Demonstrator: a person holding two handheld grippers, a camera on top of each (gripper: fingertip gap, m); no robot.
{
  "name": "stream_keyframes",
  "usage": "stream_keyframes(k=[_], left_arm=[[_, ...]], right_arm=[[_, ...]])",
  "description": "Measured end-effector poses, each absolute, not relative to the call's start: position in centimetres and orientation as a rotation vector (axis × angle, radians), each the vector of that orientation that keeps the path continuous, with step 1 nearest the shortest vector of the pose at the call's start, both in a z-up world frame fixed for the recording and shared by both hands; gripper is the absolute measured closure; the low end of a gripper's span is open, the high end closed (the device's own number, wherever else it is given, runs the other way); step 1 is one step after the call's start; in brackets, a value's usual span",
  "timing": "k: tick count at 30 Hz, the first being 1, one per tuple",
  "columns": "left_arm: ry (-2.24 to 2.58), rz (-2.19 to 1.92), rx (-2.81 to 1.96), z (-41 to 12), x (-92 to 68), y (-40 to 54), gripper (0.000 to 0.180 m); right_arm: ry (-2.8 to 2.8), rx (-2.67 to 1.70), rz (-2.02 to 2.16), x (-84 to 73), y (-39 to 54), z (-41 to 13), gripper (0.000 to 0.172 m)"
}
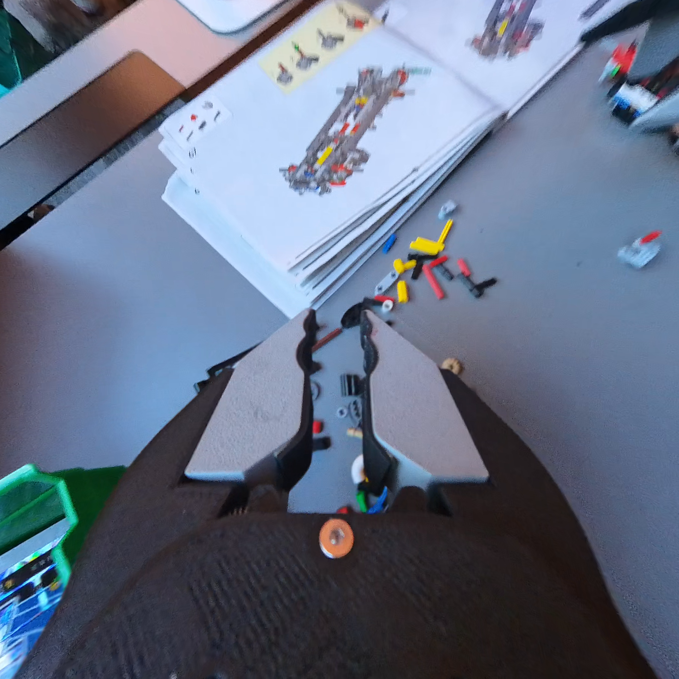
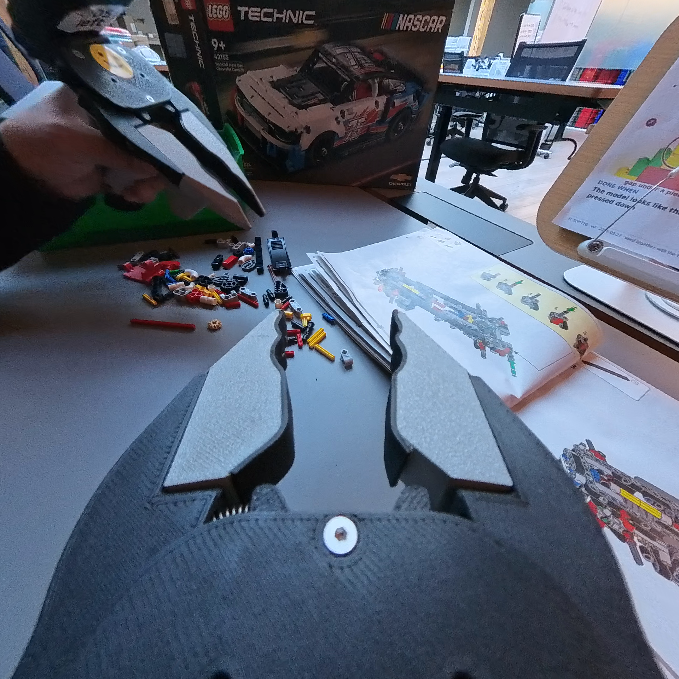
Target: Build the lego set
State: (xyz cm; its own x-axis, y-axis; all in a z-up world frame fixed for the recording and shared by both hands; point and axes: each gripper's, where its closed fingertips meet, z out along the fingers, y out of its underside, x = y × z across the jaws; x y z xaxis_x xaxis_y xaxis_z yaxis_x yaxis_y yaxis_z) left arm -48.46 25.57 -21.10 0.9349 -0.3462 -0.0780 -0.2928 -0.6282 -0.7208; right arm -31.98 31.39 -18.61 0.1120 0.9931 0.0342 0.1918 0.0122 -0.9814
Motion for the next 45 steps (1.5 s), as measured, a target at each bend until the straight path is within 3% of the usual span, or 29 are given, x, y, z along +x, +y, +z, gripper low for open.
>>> stream_keyframes(k=[22, 25, 34, 45], left_arm=[[0.431, -0.016, -2.181, -23.2, -50.5, 27.1, 0.168], [0.422, -0.036, -2.281, -23.8, -50.9, 25.7, 0.159], [0.373, 0.082, -2.655, -25.6, -52.9, 19.3, 0.157], [0.250, 0.036, -2.780, -27.9, -53.8, 19.0, 0.143]], right_arm=[[-1.384, -1.409, 1.109, -34.2, 29.6, -20.9, 0.117], [-1.398, -1.401, 1.087, -34.1, 29.5, -21.1, 0.118], [-1.350, -1.414, 1.117, -33.0, 30.0, -20.5, 0.120], [-1.366, -1.395, 1.077, -32.7, 29.6, -20.4, 0.123]])
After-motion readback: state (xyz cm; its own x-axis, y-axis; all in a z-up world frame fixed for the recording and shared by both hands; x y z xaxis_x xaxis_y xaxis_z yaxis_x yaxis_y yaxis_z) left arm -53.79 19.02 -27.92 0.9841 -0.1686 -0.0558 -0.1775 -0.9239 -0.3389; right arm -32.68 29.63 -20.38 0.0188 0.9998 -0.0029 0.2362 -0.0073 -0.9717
